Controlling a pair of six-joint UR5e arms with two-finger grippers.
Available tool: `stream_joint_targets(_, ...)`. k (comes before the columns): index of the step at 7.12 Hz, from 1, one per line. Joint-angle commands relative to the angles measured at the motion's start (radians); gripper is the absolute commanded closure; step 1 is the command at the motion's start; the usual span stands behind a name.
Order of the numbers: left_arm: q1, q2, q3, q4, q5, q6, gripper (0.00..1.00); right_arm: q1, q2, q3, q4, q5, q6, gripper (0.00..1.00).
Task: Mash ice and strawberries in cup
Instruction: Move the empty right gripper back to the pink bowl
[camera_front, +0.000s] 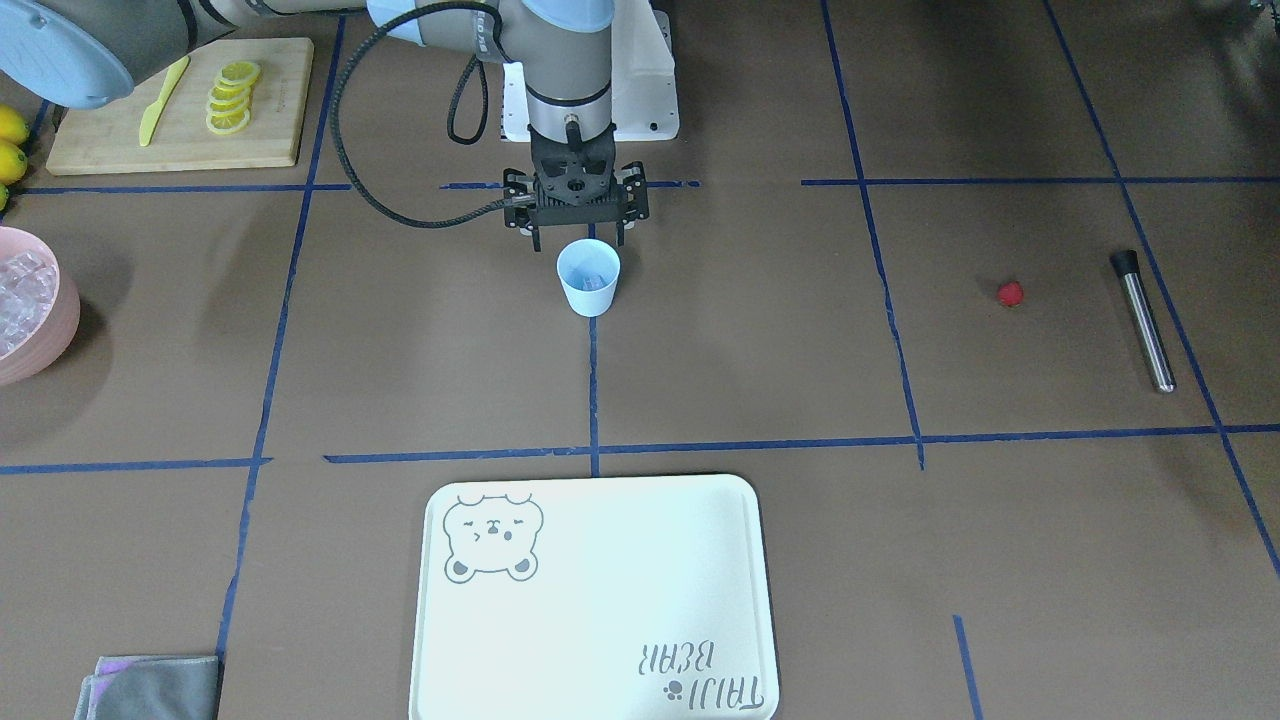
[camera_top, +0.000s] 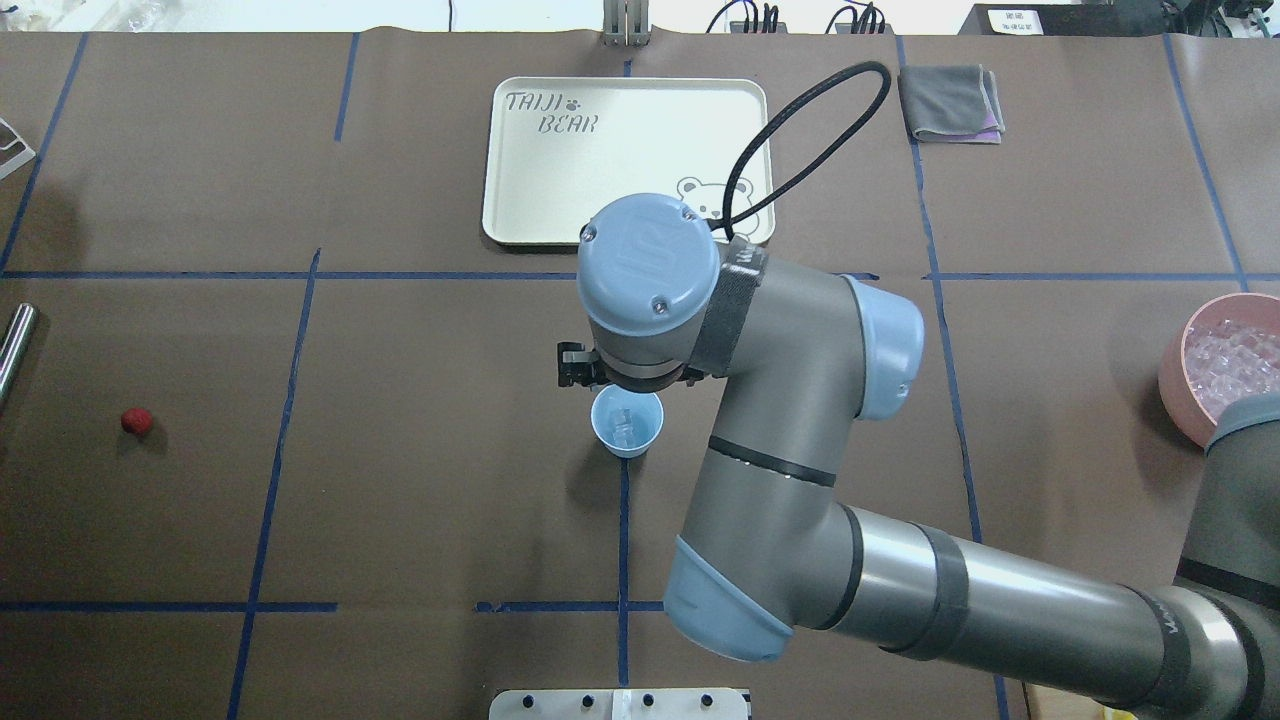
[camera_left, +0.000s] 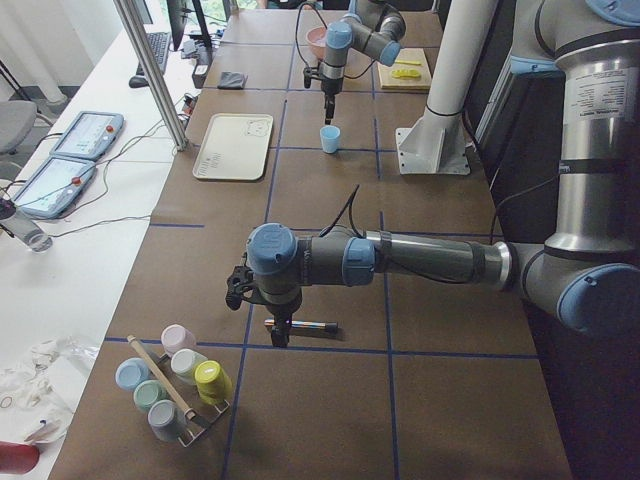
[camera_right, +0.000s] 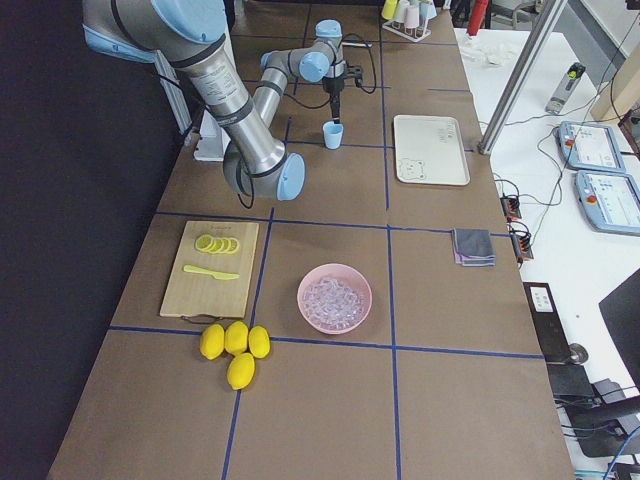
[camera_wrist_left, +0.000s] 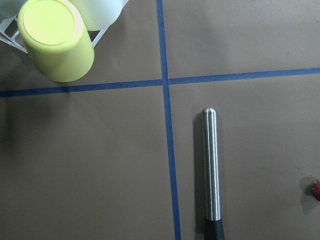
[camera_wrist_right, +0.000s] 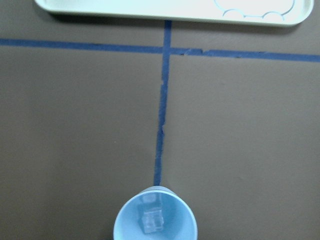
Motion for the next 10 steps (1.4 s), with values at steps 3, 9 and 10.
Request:
stream_joint_targets(3,0.0,-0.002,-0.021,-0.008,0.0,-0.002,0.0,0.31,-0.355,0.408,-0.079,0.202,-0.216,0.01)
stream_joint_targets(9,0.101,-0.009,-0.084,-0.072,0.0,-0.074,0.0,0.677,-0.879,0.34,0.227,0.374,-0.749,0.01)
stream_joint_targets(10,0.159,-0.008,-0.083,-0.165,0.002,-0.194,0.0,0.706,-0.948,0.291,0.342,0.38,-0.809,0.01)
